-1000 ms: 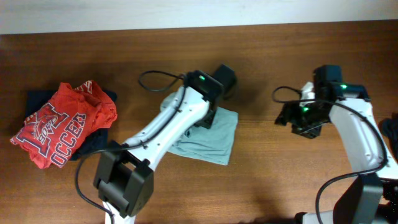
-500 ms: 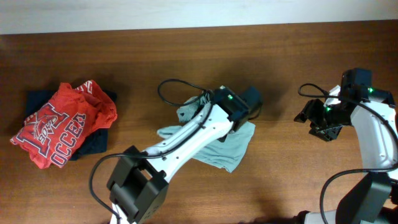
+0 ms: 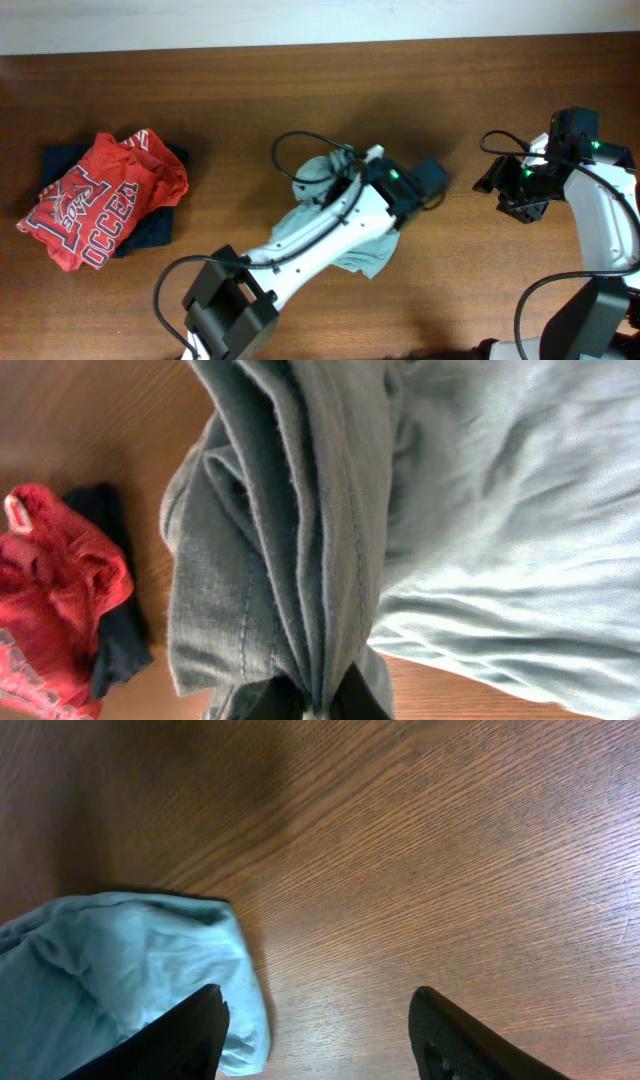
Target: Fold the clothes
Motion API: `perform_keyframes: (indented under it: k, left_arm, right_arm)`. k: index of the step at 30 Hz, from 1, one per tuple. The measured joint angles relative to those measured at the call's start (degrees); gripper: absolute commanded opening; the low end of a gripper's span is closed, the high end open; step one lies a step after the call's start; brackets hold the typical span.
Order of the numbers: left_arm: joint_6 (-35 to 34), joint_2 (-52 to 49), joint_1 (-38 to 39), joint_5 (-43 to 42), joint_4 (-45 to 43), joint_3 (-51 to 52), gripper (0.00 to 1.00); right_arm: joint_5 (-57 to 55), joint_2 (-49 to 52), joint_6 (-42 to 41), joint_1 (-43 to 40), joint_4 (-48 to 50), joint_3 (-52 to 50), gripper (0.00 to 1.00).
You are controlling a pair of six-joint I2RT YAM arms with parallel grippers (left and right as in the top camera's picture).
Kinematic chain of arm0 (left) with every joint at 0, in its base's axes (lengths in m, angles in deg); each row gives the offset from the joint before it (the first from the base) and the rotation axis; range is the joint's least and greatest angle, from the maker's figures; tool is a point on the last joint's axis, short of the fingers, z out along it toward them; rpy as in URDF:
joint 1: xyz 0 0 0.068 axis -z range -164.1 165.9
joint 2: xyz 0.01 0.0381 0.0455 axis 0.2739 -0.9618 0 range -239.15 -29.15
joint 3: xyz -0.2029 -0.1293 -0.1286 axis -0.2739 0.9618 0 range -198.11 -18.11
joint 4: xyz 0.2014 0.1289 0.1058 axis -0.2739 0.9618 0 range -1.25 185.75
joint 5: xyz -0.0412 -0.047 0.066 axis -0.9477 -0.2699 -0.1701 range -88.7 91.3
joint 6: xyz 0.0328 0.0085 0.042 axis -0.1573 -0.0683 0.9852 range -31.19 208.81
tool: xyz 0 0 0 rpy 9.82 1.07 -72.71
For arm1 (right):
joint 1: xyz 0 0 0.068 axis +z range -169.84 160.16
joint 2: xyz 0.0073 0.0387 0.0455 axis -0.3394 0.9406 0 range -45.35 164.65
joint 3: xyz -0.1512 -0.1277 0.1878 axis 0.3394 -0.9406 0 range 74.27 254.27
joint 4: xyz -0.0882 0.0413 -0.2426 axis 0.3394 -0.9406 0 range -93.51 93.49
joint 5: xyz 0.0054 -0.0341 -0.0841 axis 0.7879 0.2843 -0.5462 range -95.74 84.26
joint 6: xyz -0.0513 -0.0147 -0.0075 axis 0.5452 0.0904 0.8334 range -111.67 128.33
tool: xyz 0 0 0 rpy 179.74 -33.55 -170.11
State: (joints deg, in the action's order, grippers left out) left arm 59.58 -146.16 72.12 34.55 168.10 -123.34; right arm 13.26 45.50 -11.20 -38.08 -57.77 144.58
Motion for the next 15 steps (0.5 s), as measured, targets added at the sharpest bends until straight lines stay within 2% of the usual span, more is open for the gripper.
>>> perform_keyframes:
  k: [6, 15]
  left_arm:
    - [0.07, -1.14, 2.21, -0.46, -3.13, -0.22, 0.00]
    - [2.32, -8.15, 5.86, -0.37, -4.59, -0.35, 0.00]
  right_arm:
    - [0.00, 0.00, 0.00, 0.00, 0.00, 0.00, 0.63]
    - [0.02, 0.00, -0.07, 0.00, 0.00, 0.00, 0.63]
